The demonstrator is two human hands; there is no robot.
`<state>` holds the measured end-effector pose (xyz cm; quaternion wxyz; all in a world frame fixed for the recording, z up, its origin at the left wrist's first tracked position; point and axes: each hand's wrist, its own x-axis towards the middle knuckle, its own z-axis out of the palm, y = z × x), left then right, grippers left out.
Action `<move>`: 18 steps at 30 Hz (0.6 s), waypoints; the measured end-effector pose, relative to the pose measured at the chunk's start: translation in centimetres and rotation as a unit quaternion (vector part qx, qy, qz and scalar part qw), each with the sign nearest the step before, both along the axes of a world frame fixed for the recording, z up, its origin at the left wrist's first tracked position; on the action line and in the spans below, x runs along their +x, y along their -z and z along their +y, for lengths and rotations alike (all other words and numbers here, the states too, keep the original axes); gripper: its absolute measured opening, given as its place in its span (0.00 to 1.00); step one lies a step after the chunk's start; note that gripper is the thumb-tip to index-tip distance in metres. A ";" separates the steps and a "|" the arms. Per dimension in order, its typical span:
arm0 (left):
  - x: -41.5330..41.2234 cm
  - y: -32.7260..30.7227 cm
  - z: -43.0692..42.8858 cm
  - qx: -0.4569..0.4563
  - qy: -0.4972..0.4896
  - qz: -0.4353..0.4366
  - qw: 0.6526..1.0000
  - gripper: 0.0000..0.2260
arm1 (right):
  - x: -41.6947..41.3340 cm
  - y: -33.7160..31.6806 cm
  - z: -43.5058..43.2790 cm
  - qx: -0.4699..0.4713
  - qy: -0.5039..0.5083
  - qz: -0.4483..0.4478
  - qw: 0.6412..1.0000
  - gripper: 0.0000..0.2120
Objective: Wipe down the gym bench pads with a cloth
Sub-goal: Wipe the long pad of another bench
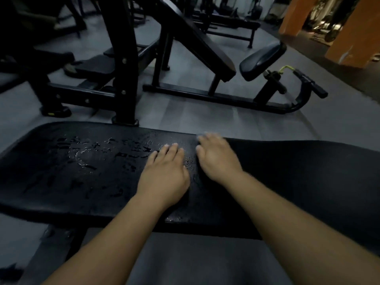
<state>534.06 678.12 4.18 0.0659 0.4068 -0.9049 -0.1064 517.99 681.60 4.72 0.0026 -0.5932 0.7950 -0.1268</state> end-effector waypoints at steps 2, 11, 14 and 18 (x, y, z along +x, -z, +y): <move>-0.6 -0.1 0.7 0.005 -0.037 0.006 0.999 0.25 | 3.0 0.3 5.5 -0.012 -0.111 -0.006 0.994 0.24; -3.8 -0.4 5.0 0.003 -0.050 0.005 0.999 0.25 | -1.3 0.8 6.6 -0.005 -0.056 0.014 0.998 0.29; -3.6 -0.3 5.0 -0.002 -0.052 -0.016 0.999 0.25 | -1.7 1.1 14.9 0.005 -0.148 -0.010 0.989 0.27; -4.3 -0.5 5.5 -0.001 -0.069 -0.036 0.997 0.25 | -9.2 0.9 10.9 -0.012 -0.018 -0.020 1.000 0.29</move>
